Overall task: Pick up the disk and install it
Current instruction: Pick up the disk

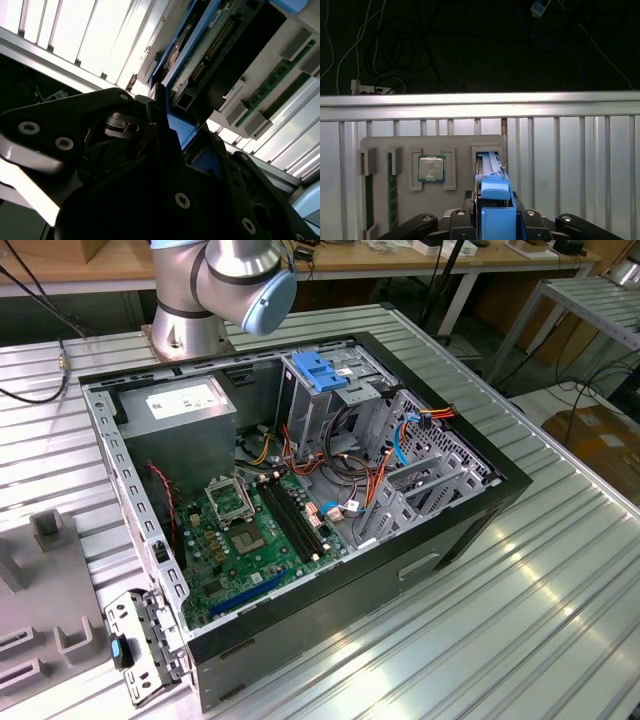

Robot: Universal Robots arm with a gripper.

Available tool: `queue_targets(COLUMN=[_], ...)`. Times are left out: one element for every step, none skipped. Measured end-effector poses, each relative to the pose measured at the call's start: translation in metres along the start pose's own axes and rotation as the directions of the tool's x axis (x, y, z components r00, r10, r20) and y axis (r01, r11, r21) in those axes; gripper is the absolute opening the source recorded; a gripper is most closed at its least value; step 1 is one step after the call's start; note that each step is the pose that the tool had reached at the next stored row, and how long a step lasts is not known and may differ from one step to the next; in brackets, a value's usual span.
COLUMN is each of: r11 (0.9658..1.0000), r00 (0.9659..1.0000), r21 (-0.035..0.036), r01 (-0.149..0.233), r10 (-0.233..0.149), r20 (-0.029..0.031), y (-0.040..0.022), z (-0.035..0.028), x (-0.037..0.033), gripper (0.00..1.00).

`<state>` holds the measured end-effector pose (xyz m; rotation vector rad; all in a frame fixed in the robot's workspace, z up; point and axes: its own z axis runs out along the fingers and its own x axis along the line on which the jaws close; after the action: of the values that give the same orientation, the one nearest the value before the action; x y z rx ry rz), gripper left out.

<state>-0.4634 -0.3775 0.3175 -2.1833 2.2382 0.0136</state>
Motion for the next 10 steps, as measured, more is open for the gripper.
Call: queue_targets(r11=[1.0,1.0,1.0,1.0,1.0,1.0,1.0,1.0,1.0,1.0], r00=[1.0,1.0,1.0,1.0,1.0,1.0,1.0,1.0,1.0,1.0], r21=[0.0,0.0,0.0,0.0,0.0002,0.0003,0.0,0.0,0.0001,0.0], r01=[0.0,0.0,0.0,0.0,0.0,0.0,0.0,0.0,0.0,0.0], r10=[0.0,0.0,0.0,0.0,0.0,0.0,0.0,0.0,0.0,0.0], r20=[-0.0001,0.0,0.0,0.0,0.0002,0.0002,0.0,0.0,0.0,0.0], y=[0.0,0.0,0.0,0.0,0.0,0.0,0.0,0.0,0.0,0.0], z=[-0.0022,-0.0045,-0.0061,-0.0078,-0.0083,-0.0084,-0.0087,-0.0087,-0.0087,-0.0087], x=[0.0,-0.0001,-0.0001,-0.0001,-0.0001,-0.0001,-0.0001,-0.0001,-0.0001,-0.0001], gripper=[0.37,0.37,0.37,0.37,0.37,0.37,0.37,0.37,0.37,0.37])
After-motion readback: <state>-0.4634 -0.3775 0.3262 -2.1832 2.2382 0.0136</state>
